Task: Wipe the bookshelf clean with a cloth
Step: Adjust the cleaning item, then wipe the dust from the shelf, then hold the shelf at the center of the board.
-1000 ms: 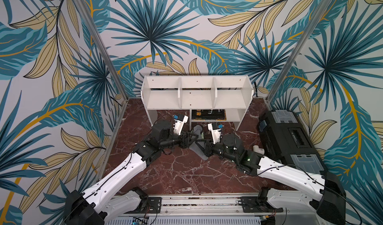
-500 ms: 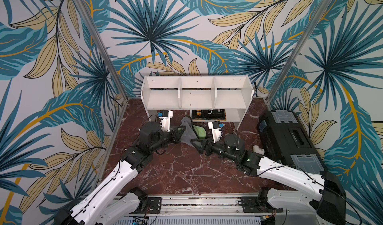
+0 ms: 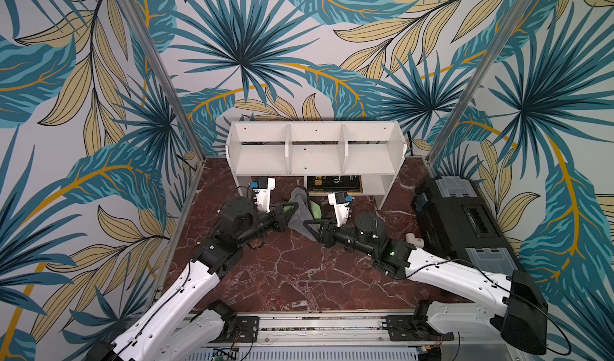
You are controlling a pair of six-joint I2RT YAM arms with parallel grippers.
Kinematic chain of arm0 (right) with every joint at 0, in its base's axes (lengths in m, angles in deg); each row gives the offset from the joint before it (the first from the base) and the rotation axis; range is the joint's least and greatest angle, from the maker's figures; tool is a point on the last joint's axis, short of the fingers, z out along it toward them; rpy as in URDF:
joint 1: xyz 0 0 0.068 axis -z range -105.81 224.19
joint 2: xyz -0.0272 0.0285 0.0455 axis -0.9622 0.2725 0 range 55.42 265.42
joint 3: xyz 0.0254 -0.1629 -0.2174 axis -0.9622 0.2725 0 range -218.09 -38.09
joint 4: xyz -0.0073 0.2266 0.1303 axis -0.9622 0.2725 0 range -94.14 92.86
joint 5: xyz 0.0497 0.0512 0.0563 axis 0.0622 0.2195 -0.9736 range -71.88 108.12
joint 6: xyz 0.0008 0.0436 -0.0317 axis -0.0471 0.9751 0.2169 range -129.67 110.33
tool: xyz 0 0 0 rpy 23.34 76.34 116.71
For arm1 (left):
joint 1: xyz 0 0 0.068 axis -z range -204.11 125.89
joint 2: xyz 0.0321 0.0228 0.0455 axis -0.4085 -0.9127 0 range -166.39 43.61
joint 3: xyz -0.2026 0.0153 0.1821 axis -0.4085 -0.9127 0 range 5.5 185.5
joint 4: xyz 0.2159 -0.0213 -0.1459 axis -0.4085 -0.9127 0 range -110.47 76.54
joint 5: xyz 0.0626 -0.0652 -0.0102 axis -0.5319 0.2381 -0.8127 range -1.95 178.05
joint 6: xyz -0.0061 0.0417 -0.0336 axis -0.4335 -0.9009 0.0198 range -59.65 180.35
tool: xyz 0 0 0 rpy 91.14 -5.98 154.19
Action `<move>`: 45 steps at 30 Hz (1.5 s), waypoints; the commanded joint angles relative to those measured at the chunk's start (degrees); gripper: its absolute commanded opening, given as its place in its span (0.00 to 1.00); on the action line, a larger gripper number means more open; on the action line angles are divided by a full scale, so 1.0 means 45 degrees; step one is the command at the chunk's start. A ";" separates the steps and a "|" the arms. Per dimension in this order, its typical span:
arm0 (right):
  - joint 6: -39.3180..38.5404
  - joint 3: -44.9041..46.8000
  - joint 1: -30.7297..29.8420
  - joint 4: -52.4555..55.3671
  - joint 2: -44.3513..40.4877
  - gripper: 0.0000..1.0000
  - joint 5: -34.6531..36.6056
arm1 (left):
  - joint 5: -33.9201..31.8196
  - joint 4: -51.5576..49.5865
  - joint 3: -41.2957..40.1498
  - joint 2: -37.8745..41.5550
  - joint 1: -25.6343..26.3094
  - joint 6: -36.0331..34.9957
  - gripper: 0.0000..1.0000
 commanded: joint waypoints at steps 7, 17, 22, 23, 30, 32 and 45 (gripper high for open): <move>-0.1001 -0.1303 0.0075 0.4261 -0.1882 0.00 0.2933 | -0.4846 -0.3620 0.2863 0.0229 -0.0527 -0.3293 0.70; -0.2396 -0.5643 0.0749 1.0968 -0.2708 0.00 0.7750 | -0.9365 -0.4313 0.6733 -0.1824 -0.2961 -0.5807 0.88; -0.2662 -0.7989 0.3603 1.2501 -0.1375 0.00 0.6419 | -0.7313 -0.3724 0.7461 -0.3512 -0.5241 -0.4979 0.92; -0.2718 -0.8347 0.4078 1.2626 -0.1049 0.00 0.6062 | -0.7092 -0.3521 0.7484 -0.3841 -0.5432 -0.4949 0.94; -0.3135 -1.0314 0.6517 1.2924 0.1281 0.00 0.4599 | -0.5656 -0.2395 0.7432 -0.5702 -0.6443 -0.4578 1.00; -0.3034 -1.0564 0.7168 1.2773 0.1753 0.00 0.4017 | -0.5169 -0.2017 0.7368 -0.6019 -0.6448 -0.4741 0.99; -0.3001 -0.8960 0.7733 1.1136 0.3214 0.00 0.0888 | -0.4193 -0.0474 0.5799 -0.6513 -0.6449 -0.5056 0.63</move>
